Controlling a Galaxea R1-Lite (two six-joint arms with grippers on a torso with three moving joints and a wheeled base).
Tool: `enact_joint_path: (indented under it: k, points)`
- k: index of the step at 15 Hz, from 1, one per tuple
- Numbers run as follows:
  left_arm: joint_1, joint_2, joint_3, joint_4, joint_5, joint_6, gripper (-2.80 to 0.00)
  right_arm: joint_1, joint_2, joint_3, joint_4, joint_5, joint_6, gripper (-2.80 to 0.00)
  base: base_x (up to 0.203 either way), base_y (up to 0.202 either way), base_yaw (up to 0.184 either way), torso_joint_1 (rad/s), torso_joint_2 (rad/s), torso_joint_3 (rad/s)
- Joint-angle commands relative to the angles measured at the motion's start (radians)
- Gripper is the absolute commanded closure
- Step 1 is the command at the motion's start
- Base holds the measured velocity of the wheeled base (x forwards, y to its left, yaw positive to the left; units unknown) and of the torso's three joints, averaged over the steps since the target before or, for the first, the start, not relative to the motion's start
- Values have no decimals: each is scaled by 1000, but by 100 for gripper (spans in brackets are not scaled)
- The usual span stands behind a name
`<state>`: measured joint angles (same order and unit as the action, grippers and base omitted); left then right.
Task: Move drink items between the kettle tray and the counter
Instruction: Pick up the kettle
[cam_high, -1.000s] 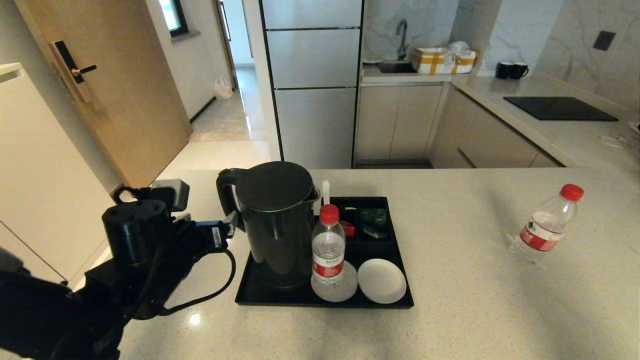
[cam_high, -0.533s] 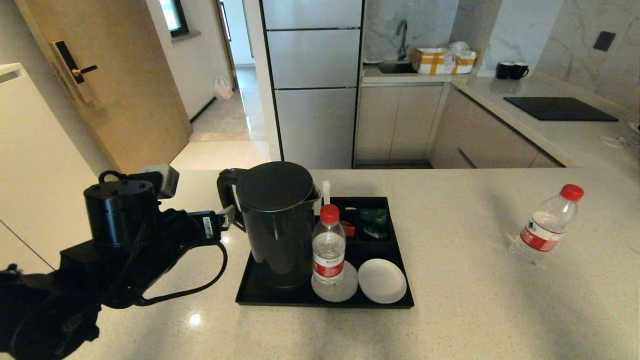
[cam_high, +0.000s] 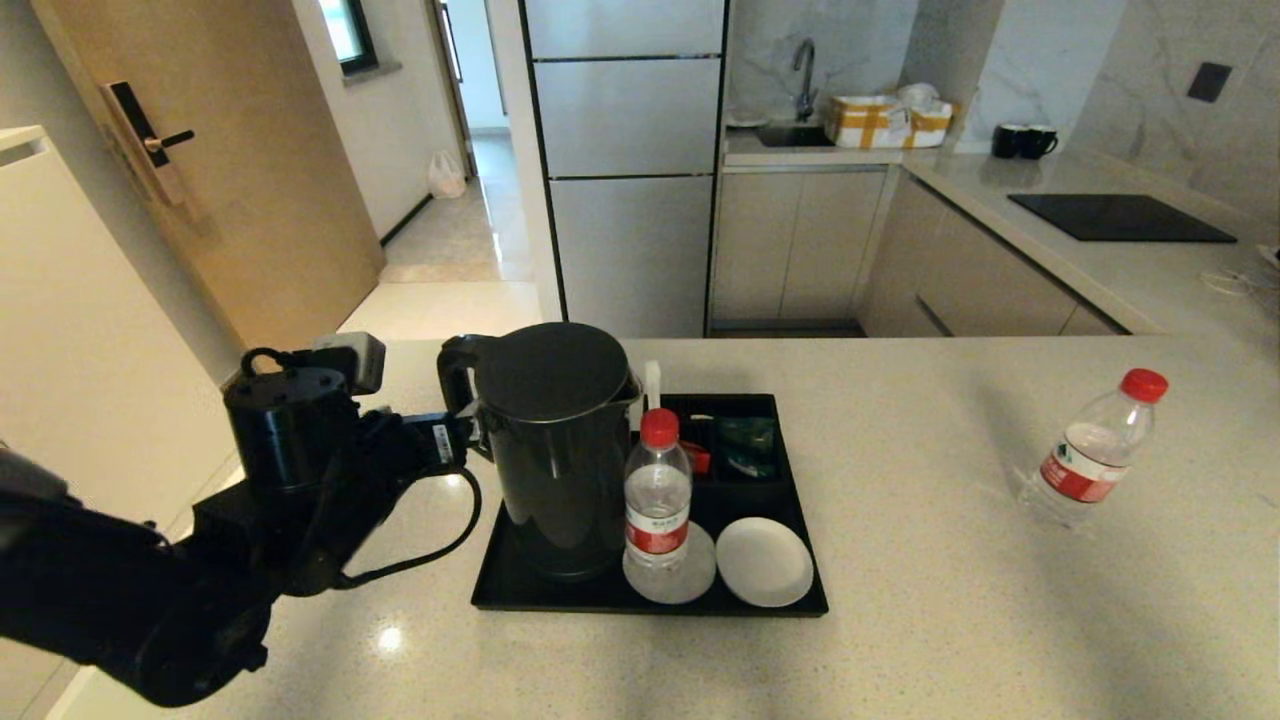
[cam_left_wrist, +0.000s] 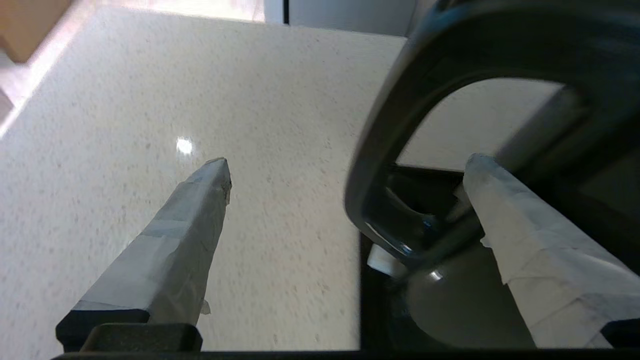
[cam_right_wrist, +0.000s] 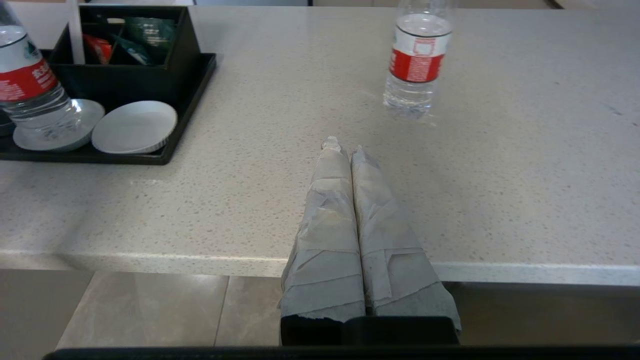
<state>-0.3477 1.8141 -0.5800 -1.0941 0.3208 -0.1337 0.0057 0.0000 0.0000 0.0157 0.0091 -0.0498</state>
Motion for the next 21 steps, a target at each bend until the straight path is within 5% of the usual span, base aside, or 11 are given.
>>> enact_joint_path:
  k: [1, 6, 21]
  points:
    - [-2, 71, -3, -57, 13, 22, -280, 0, -2, 0, 0, 0, -1, 0, 0, 0, 0, 0, 0, 0]
    - [-2, 203, -4, -266, 45, 144, -280, 0, -2, 0, 0, 0, -1, 0, 0, 0, 0, 0, 0, 0]
    - [88, 279, -27, -385, -15, 189, -280, 0, -2, 0, 0, 0, -1, 0, 0, 0, 0, 0, 0, 0]
